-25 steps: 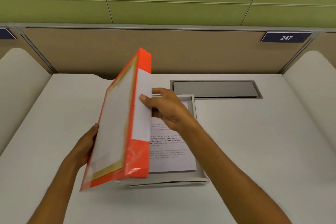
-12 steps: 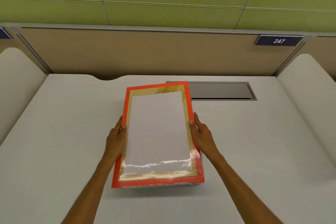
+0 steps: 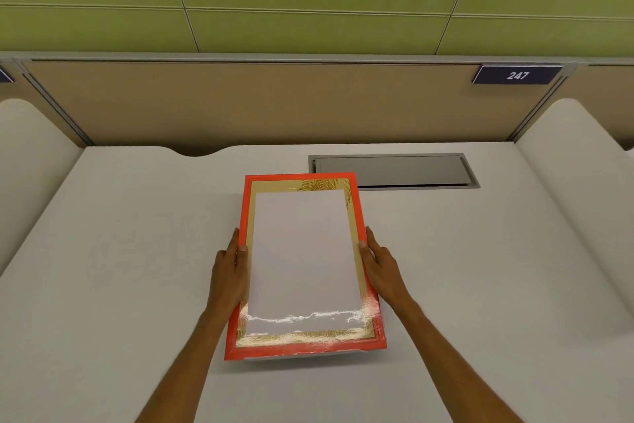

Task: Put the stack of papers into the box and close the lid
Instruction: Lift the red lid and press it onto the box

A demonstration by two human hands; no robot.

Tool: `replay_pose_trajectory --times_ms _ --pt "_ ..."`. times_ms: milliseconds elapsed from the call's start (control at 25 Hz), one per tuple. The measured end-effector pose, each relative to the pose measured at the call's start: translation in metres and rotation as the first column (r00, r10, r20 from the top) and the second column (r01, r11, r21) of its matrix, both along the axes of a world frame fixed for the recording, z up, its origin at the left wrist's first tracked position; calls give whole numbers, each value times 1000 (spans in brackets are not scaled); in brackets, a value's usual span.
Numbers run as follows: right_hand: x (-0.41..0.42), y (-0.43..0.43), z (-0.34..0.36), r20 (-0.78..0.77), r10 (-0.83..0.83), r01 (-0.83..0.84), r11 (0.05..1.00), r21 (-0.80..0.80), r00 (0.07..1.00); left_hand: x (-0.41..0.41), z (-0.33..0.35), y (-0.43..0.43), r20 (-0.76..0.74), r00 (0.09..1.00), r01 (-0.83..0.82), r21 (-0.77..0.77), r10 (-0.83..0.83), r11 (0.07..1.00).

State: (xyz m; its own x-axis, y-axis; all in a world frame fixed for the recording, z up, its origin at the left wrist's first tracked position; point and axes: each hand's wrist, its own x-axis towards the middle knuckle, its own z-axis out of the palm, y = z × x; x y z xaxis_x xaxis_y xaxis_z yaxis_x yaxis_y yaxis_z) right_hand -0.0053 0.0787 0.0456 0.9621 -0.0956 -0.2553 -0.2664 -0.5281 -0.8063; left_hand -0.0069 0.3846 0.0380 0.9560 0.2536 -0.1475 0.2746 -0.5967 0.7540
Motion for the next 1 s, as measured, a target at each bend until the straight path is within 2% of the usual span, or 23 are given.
replay_pose_trajectory --times_ms 400,440,480,560,600,720,880,1000 --pt "3 -3 -12 -40 32 -33 999 -14 999 2 -5 -4 -82 996 30 58 -25 998" --pt "3 -2 -13 -67 50 -55 996 -75 997 1 -3 -5 -92 996 34 121 -23 992" --pt "3 -1 -14 -72 50 -64 978 -199 996 1 0 -6 -70 997 28 234 -11 972" --pt "4 8 -14 32 46 -26 887 -462 998 3 4 -11 48 998 21 482 -50 876" --pt "6 16 -10 116 92 -17 848 -530 989 5 6 -15 101 988 44 546 -118 837" --pt "13 41 -4 229 268 -74 784 -616 936 13 7 -29 119 946 176 591 -301 787" --pt "20 53 -10 150 326 -160 751 -641 933 19 -6 -36 14 926 292 606 -377 740" --pt "22 52 -18 101 350 -201 723 -661 931 21 -15 -35 -12 927 309 589 -374 747"
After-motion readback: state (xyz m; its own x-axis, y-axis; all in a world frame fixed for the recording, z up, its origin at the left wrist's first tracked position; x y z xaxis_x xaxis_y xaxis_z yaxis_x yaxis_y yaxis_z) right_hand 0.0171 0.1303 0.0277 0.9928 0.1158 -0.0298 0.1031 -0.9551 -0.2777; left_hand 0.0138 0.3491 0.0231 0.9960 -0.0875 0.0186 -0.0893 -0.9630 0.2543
